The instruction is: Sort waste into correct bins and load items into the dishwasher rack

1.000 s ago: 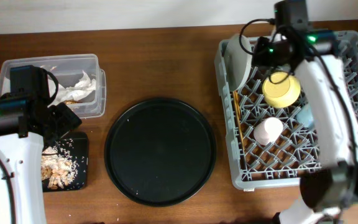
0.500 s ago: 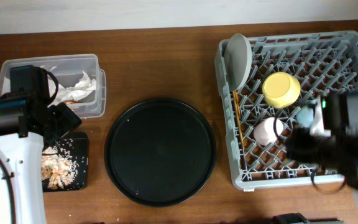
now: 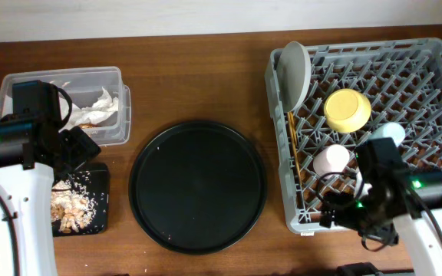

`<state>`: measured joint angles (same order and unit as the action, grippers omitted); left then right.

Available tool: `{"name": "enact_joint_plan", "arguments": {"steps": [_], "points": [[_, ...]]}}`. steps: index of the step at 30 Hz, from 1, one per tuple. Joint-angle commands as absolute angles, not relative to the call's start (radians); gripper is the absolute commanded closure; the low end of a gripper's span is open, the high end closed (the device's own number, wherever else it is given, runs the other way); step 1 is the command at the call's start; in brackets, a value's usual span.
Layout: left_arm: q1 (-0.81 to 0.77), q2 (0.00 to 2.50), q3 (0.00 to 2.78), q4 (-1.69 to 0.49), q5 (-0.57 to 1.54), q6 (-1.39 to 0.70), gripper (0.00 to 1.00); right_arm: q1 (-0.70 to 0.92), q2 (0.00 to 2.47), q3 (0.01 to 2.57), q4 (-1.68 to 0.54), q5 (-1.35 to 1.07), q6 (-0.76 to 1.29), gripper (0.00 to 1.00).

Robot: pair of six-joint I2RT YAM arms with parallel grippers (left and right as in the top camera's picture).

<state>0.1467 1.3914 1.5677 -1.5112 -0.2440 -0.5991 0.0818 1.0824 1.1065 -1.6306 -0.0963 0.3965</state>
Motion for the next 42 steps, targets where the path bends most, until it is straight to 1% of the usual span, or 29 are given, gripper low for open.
{"name": "enact_joint_plan", "arguments": {"steps": [1, 2, 3, 5, 6, 10, 13, 15, 17, 21, 22, 26, 28, 30, 35, 39, 42], "points": [[0.151, 1.386, 1.573, -1.512, -0.251, -0.599, 0.01, 0.086, 1.13, 1.098, -1.505, -0.138, 0.4, 0.01], [0.151, 1.386, 1.573, -1.512, -0.251, -0.598, 0.01, 0.087, 1.116, 1.093, -1.392, -0.178, 0.4, 0.01], [0.151, 1.386, 1.573, -1.512, -0.251, -0.599, 0.01, 0.09, 1.102, 1.086, -1.343, -0.191, 0.4, 0.01], [0.151, 1.386, 1.573, -1.512, -0.251, -0.599, 0.01, 0.101, 0.99, 1.007, -1.18, -0.192, 0.377, 0.01], [0.151, 1.386, 1.573, -1.512, -0.251, -0.599, 0.01, 0.101, 0.946, 0.966, -1.132, -0.192, 0.37, 0.01], [0.151, 1.386, 1.573, -1.512, -0.251, -0.599, 0.01, 0.101, 0.532, 0.595, -0.764, -0.2, 0.371, 0.01], [0.151, 1.386, 1.573, -1.512, -0.251, -0.599, 0.01, 0.1, 0.309, 0.367, -0.523, -0.199, 0.37, 0.01], [0.151, 1.386, 1.573, -1.512, -0.251, -0.599, 0.01, 0.099, 0.208, 0.261, -0.395, -0.2, 0.371, 0.01], [0.151, 1.386, 1.573, -1.512, -0.251, -0.599, 0.01, 0.099, 0.105, 0.135, -0.21, -0.217, 0.371, 0.01], [0.151, 1.386, 1.573, -1.512, -0.251, -0.599, 0.01, 0.097, 0.028, 0.005, 0.017, -0.191, 0.37, 0.01], [0.151, 1.386, 1.573, -1.512, -0.251, -0.599, 0.01, 0.097, 0.017, 0.006, 0.014, -0.169, 0.352, 0.02], [0.151, 1.386, 1.573, -1.512, -0.251, -0.599, 0.01, 0.08, 0.003, 0.006, 0.056, -0.169, 0.154, 0.01], [0.151, 1.386, 1.573, -1.512, -0.251, -0.599, 0.01, 0.042, 0.003, 0.006, 0.022, -0.168, 0.089, 0.01], [0.151, 1.386, 1.573, -1.512, -0.251, -0.599, 0.01, -0.027, 0.003, 0.006, -0.066, -0.154, 0.032, 0.01], [0.151, 1.386, 1.573, -1.512, -0.251, -0.599, 0.01, -0.107, 0.003, 0.006, -0.067, -0.142, 0.033, 0.01], [0.151, 1.386, 1.573, -1.512, -0.251, -0.599, 0.01, -0.113, 0.003, 0.006, -0.072, -0.118, 0.032, 0.01], [0.151, 1.386, 1.573, -1.512, -0.251, -0.599, 0.01, -0.112, 0.003, 0.006, -0.072, -0.119, -0.006, 0.01]]}}
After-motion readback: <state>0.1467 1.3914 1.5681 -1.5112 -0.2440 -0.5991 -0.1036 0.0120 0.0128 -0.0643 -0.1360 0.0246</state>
